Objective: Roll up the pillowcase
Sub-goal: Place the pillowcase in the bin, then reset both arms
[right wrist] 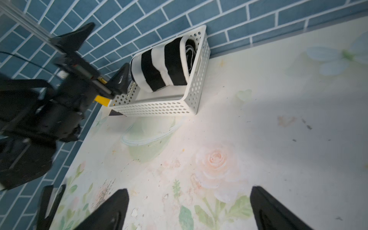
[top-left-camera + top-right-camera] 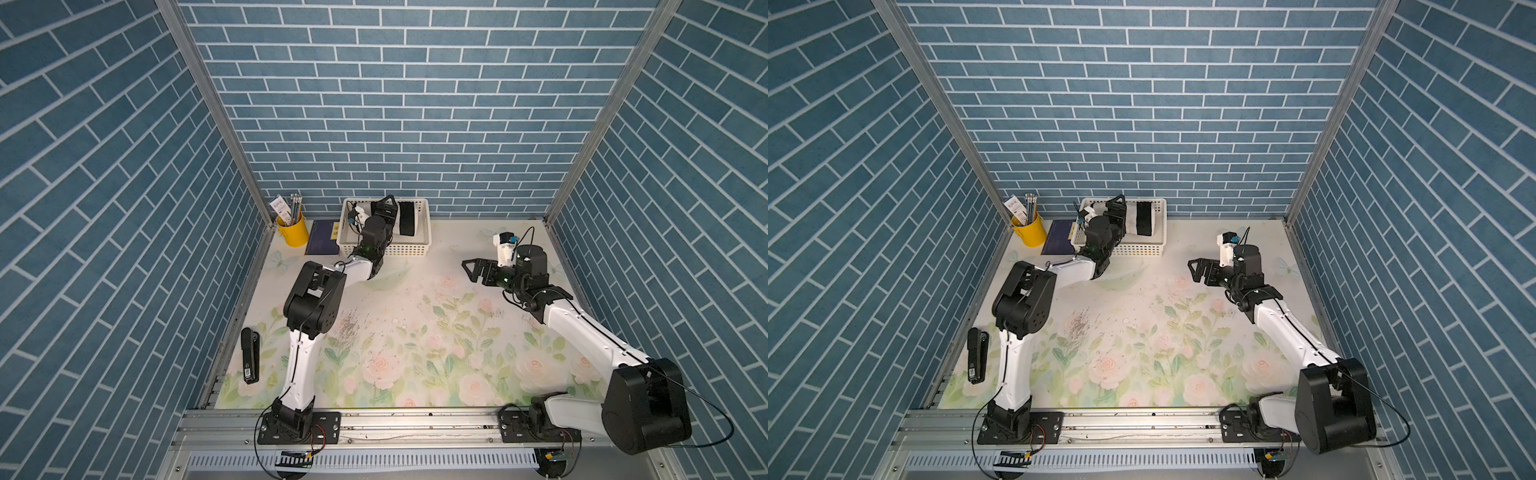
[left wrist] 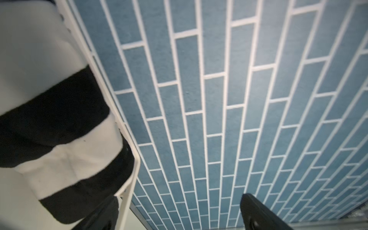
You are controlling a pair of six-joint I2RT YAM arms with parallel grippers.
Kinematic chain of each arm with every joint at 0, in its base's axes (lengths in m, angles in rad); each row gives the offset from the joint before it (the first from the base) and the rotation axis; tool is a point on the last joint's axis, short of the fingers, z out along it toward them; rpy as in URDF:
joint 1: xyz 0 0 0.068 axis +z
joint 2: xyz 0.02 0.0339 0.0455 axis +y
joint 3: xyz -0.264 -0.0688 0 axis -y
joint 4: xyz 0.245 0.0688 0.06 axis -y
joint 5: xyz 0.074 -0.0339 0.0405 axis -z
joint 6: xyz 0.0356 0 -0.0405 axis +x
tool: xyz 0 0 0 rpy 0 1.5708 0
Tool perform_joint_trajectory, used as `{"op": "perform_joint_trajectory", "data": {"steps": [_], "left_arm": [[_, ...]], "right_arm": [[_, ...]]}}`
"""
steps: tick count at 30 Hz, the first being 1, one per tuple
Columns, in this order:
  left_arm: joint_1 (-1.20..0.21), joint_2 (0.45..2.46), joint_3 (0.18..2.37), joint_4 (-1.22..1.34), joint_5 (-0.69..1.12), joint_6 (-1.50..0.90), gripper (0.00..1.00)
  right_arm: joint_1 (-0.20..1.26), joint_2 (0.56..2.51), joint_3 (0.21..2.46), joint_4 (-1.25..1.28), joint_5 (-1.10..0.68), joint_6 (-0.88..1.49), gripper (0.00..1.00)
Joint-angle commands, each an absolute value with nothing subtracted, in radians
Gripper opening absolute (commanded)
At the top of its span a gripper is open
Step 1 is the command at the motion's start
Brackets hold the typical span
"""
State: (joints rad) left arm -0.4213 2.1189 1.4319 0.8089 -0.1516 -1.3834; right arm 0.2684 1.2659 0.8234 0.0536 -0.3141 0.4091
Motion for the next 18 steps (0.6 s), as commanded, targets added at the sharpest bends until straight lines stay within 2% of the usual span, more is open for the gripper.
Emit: {"op": "perform_joint_trajectory", "data": {"steps": [1, 7, 10, 13, 18], "left_arm": [[-0.424, 1.970, 1.323, 0.731, -0.108, -1.197, 1.00], [-0.424, 1.692, 1.137, 0.448, -0.111, -0.904, 1.00], [-0.425, 1.575, 1.080, 0.256, -0.170, -0.775, 1.00], [-0.424, 1.465, 0.999, 0.123, -0.296, -0.637, 1.00], [-0.407, 1.354, 0.845, 0.033, -0.622, -0.442, 1.00]], "right_arm": [[0.270, 1.204, 0.775, 0.144, -0.109, 0.328, 1.00], [0.270, 1.183, 0.667, 0.266, 0.180, 0.277, 1.00], [0.268, 1.179, 0.586, 0.368, 0.320, 0.245, 1.00], [0.267, 1.186, 0.493, 0.515, 0.392, 0.161, 1.00], [0.262, 1.267, 0.358, 0.840, 0.478, 0.021, 1.00]]}}
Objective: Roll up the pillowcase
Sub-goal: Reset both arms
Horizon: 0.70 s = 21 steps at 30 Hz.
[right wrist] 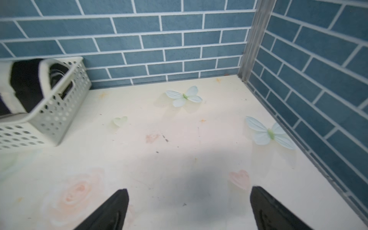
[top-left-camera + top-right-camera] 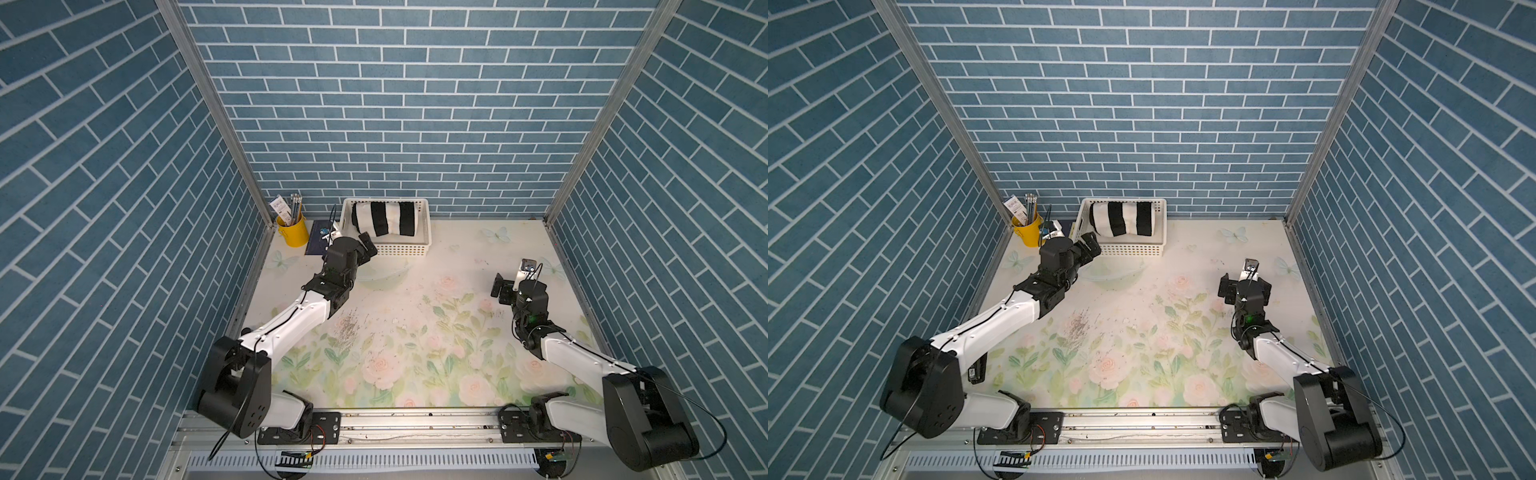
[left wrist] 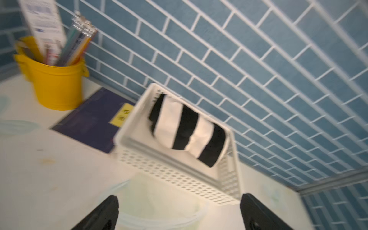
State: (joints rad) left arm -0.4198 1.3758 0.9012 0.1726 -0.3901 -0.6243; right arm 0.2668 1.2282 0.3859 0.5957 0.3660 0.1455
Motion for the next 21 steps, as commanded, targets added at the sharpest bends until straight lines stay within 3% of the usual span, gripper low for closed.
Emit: {"op": "perform_joint_trajectory", "data": {"steps": [1, 7, 14, 19, 21], "left_arm": [[-0.393, 1.343, 0.817, 0.036, -0.656, -0.399, 1.00], [-0.251, 1.307, 0.638, 0.270, -0.707, -0.242, 1.00], [-0.134, 1.435, 0.515, 0.674, -0.640, -0.150, 1.00], [-0.091, 1.484, 0.388, 0.952, -0.482, -0.102, 1.00], [-0.080, 1.493, 0.339, 1.040, -0.441, -0.092, 1.00]], "right_arm": [[0.259, 1.294, 0.359, 0.862, 0.479, -0.005, 1.00], [0.245, 1.436, 0.347, 1.033, 0.455, -0.132, 1.00], [0.151, 1.479, 0.229, 1.241, 0.254, -0.088, 1.00], [0.097, 1.542, 0.132, 1.478, 0.111, -0.073, 1.00], [0.090, 1.522, 0.145, 1.411, 0.082, -0.071, 1.00]]}}
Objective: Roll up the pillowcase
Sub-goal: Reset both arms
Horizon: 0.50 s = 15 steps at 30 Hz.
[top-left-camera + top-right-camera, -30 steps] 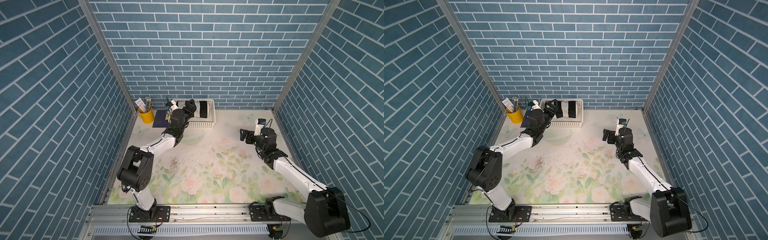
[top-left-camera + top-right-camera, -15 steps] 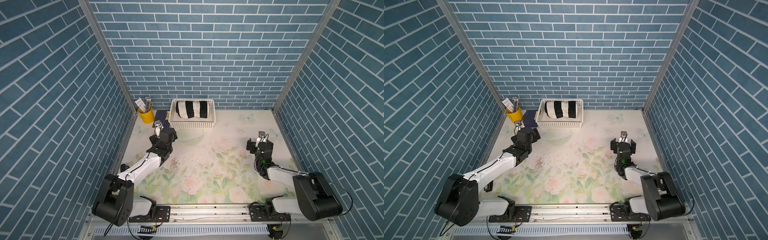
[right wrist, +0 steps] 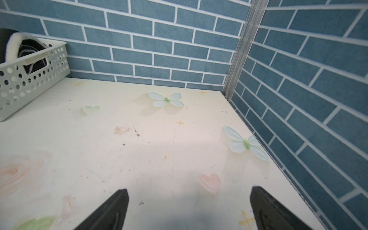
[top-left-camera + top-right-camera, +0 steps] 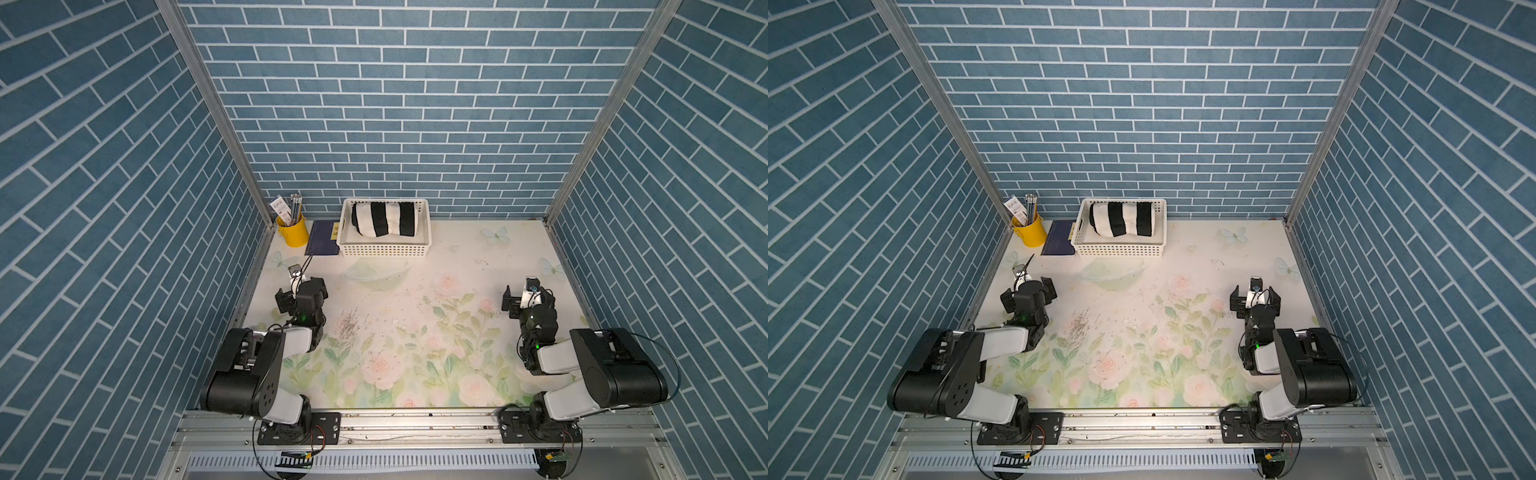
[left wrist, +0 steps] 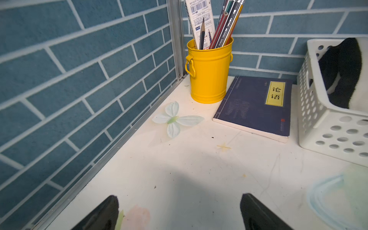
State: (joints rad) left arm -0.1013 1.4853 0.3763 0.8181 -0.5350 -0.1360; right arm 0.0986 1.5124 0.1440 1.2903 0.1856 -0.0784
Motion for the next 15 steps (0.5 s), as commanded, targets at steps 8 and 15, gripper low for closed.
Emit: {"op": "perform_joint_trajectory", "data": {"steps": [8, 15], "left_arm": [[-0.074, 1.518, 0.198, 1.317, -0.252, -0.025, 1.00], [-0.074, 1.519, 0.195, 1.323, -0.253, -0.023, 1.00]], "right_arm": [[0.084, 1.532, 0.196, 1.330, 0.100, -0.061, 1.00], [0.085, 1.532, 0.201, 1.317, 0.096, -0.060, 1.00]]}}
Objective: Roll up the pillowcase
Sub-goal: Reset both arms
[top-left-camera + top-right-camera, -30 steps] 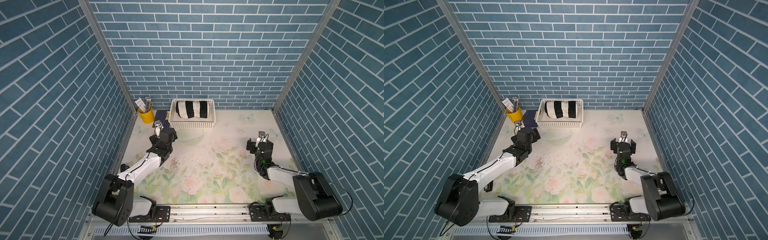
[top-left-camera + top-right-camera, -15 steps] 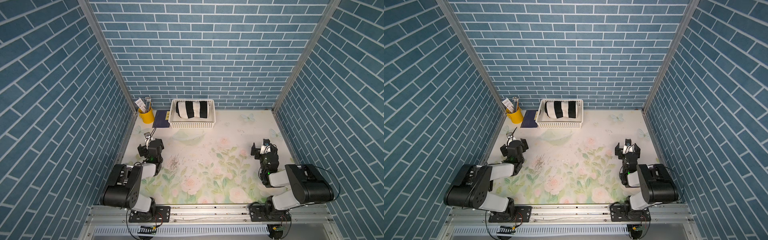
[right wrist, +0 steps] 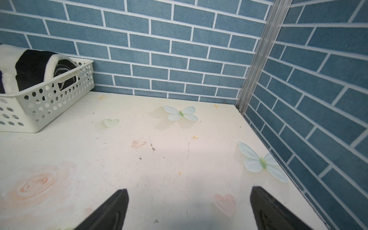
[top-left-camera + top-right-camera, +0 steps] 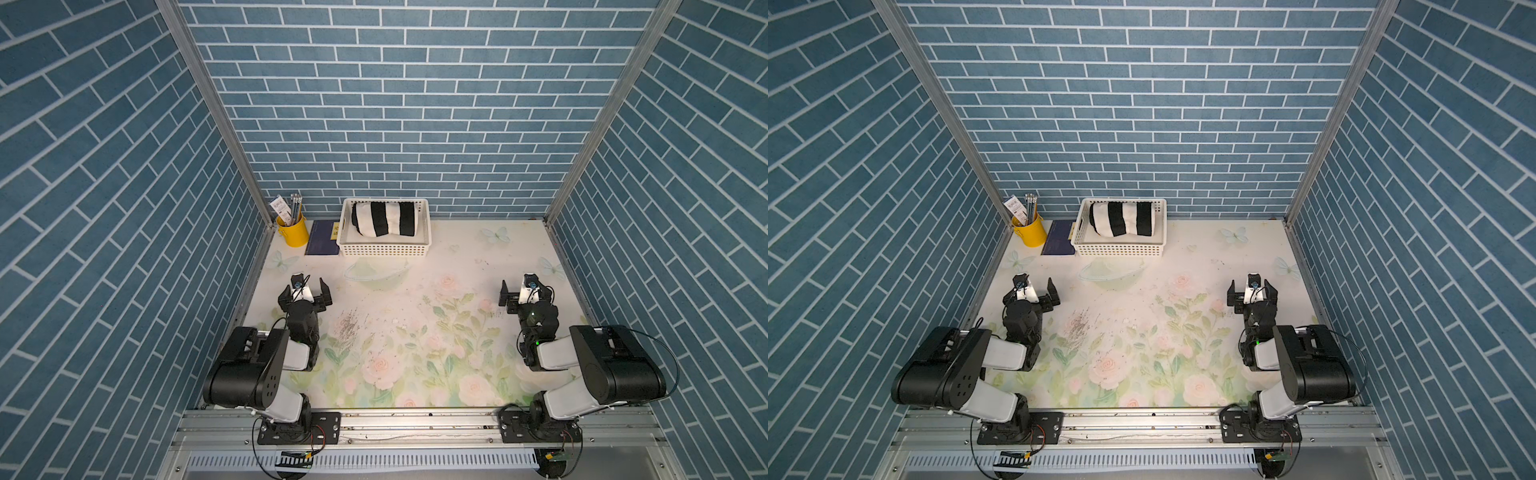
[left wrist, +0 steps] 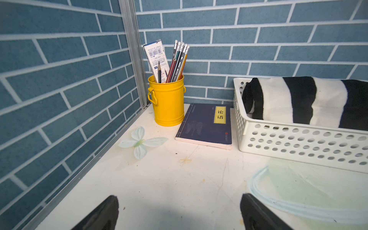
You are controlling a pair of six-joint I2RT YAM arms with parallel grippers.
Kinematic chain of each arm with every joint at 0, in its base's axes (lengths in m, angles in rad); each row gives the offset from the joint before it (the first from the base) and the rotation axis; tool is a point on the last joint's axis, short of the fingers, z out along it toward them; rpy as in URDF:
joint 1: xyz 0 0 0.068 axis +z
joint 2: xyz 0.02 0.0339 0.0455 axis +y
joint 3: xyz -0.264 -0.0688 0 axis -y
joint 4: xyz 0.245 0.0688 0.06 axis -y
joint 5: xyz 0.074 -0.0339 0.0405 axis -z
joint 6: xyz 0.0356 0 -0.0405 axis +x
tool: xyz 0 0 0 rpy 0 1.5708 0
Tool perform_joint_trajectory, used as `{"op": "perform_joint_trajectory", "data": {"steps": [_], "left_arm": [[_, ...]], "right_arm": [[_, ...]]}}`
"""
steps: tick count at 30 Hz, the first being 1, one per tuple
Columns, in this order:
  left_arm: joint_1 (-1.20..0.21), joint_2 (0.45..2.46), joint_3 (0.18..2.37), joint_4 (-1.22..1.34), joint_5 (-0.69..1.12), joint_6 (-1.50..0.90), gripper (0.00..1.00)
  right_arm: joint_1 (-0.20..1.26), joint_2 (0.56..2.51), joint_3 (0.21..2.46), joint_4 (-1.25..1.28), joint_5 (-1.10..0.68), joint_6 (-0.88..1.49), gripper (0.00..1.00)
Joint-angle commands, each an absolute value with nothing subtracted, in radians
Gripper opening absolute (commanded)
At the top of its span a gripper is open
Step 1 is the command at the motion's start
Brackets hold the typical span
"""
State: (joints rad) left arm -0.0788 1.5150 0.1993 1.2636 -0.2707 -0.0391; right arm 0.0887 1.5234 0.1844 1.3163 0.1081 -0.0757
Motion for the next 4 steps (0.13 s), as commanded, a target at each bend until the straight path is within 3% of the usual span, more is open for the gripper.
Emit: {"op": "perform_joint_trajectory", "data": {"steps": [1, 4], "left_arm": [[-0.074, 1.516, 0.197, 1.314, -0.252, -0.024, 1.00], [-0.074, 1.516, 0.196, 1.317, -0.253, -0.024, 1.00]], "right_arm": [[0.080, 1.533, 0.205, 1.316, 0.086, -0.058, 1.00], [0.080, 1.533, 0.202, 1.317, 0.084, -0.058, 1.00]]}}
